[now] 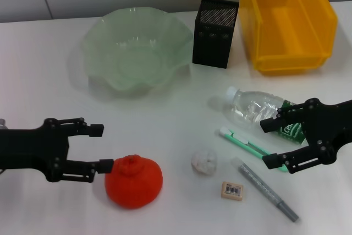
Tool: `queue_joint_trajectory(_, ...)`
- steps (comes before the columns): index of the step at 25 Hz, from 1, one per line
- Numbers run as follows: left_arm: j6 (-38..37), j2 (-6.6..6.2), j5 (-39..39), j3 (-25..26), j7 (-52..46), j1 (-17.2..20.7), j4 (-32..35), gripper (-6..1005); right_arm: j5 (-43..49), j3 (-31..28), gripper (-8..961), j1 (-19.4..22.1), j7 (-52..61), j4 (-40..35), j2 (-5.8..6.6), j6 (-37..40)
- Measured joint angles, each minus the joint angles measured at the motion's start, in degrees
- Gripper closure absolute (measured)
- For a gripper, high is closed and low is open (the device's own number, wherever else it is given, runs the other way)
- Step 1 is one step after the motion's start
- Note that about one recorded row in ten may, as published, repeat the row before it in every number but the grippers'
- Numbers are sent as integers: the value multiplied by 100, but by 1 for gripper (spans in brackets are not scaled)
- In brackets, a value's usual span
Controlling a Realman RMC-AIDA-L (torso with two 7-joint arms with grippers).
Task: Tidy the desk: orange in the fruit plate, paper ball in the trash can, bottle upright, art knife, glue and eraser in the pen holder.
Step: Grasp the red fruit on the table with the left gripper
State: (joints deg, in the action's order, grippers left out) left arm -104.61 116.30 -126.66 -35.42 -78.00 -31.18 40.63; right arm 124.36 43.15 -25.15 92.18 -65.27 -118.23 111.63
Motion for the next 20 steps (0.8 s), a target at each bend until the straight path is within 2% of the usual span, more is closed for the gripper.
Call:
queue_joint_trajectory(2, 173, 90, -97, -71, 111, 35, 6, 173, 4, 15, 201, -26, 57, -3, 1, 36)
queue_joint_trajectory(5, 360, 156, -303, -154, 134, 40, 7, 177, 14, 18, 203, -47, 90, -34, -1, 77)
queue_joint_trajectory(9, 505, 201, -354, -200, 229, 43, -98, 181, 68, 42, 205, -67, 94, -73, -45, 104)
queue_joint_trajectory(20, 909, 232, -290, -221, 775, -65, -822, 192, 72, 98, 210, -75, 99, -48, -59, 104)
